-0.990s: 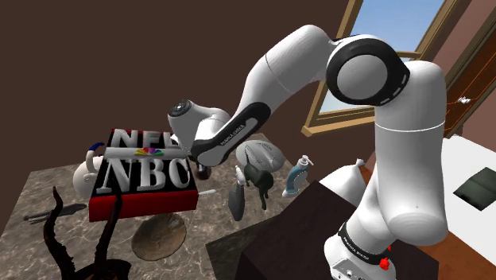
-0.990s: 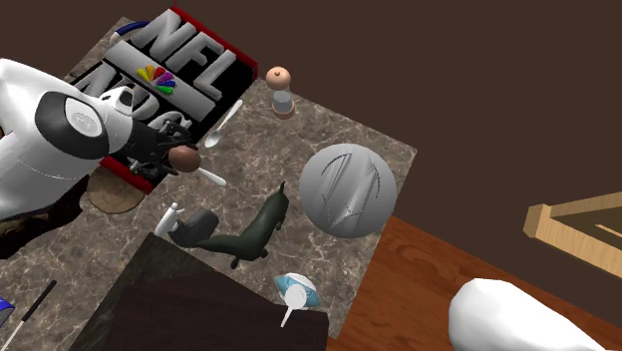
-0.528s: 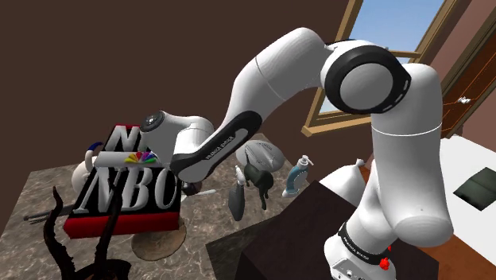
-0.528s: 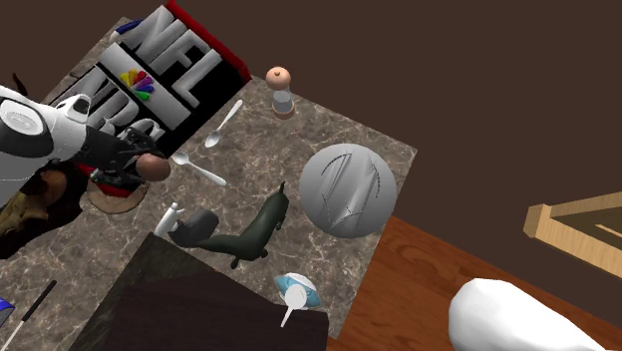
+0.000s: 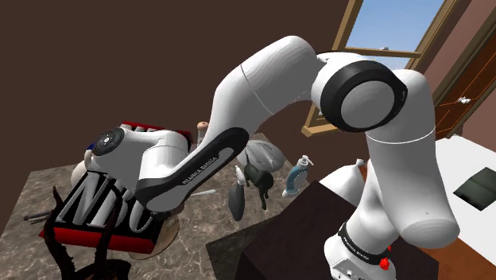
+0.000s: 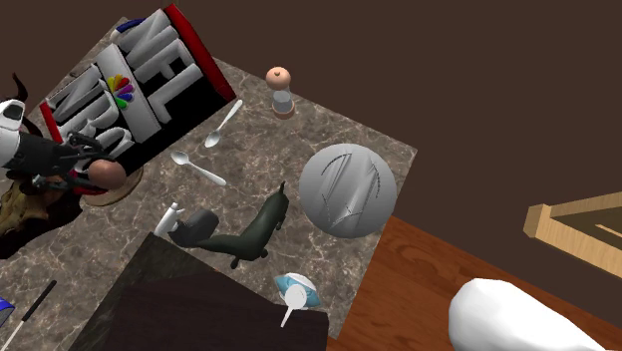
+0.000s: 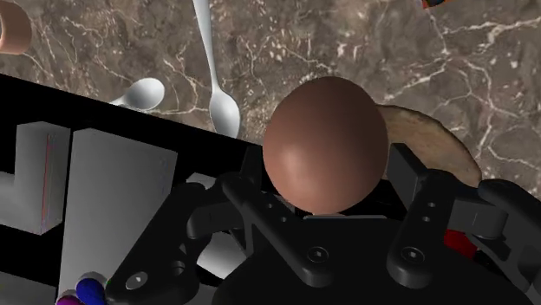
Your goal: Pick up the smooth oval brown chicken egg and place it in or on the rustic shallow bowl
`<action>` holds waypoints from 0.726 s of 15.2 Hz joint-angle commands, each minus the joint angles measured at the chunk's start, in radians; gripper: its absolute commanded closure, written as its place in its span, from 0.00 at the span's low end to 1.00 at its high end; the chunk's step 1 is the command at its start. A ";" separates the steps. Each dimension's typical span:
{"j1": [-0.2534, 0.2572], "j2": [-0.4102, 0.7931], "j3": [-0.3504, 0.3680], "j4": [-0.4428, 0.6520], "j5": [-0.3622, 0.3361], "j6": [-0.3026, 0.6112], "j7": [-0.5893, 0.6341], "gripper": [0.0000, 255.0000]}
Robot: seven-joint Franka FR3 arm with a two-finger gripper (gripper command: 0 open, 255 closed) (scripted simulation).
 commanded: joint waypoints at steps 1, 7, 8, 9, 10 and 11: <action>0.040 0.026 0.017 0.049 0.007 -0.027 0.037 1.00; 0.045 0.082 0.007 0.053 -0.010 0.021 0.057 1.00; 0.045 0.091 0.006 0.054 -0.012 0.029 0.061 1.00; 0.046 0.101 0.004 0.056 -0.015 0.037 0.064 1.00; 0.046 0.111 0.004 0.058 -0.019 0.044 0.068 1.00; 0.046 0.121 0.003 0.060 -0.022 0.051 0.072 1.00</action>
